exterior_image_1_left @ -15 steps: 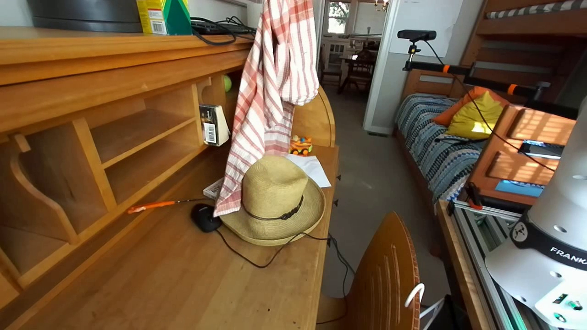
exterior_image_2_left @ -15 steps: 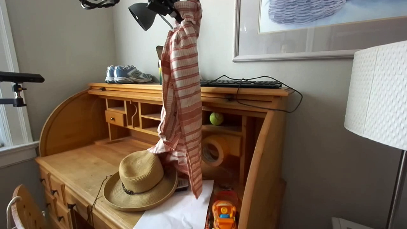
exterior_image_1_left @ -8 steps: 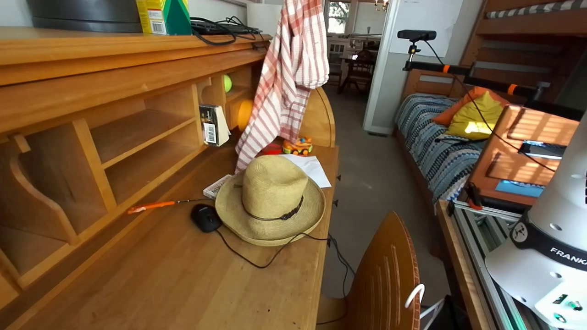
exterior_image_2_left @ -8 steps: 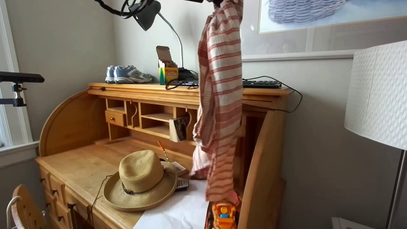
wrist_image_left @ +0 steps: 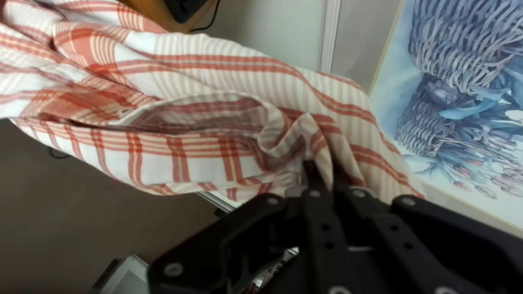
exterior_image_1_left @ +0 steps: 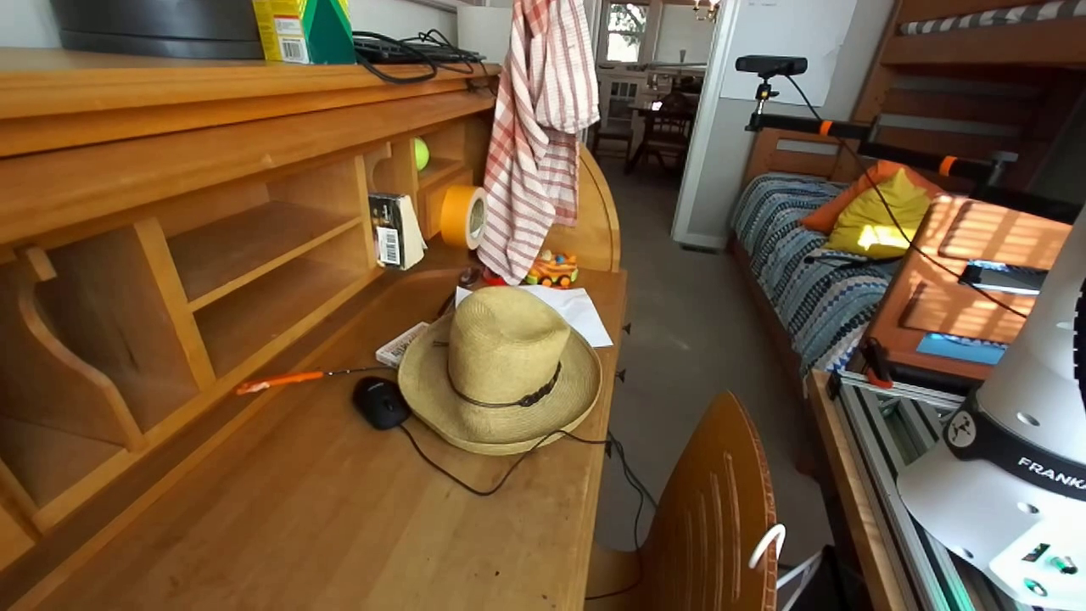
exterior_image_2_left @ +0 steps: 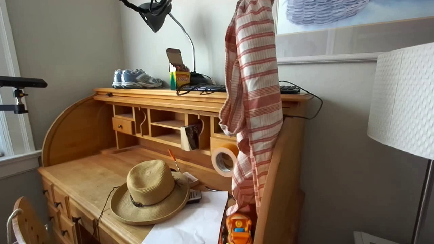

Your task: Put the towel on the top of the dresser

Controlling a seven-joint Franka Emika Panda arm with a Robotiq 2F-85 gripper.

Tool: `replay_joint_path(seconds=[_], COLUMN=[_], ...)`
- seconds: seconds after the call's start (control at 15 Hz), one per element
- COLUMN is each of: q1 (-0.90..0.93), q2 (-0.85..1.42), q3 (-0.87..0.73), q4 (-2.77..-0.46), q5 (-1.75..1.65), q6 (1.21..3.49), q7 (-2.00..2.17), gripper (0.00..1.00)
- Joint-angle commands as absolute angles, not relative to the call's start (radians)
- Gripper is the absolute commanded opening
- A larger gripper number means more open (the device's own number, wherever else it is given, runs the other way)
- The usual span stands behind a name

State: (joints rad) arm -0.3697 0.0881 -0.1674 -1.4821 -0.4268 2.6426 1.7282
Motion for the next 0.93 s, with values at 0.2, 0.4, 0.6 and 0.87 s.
replay_joint_path(seconds=[0.2,0.4,0.6,0.87], q1=[-0.355,-0.272,-0.222,-0.174], q2=[0.154,0.227,0.281,0.339], q3=[-0.124,-0.128,-0.105,-0.071], q4=[-1.357,-1.173,-1.007,-0.788], q5=[-0.330,-0.224,-0.103,0.037], q6=[2.741,2.757,2.767,2.767], q7=[1.680,1.576,1.454,1.290], gripper=[0.01,0.01,0.01,0.01])
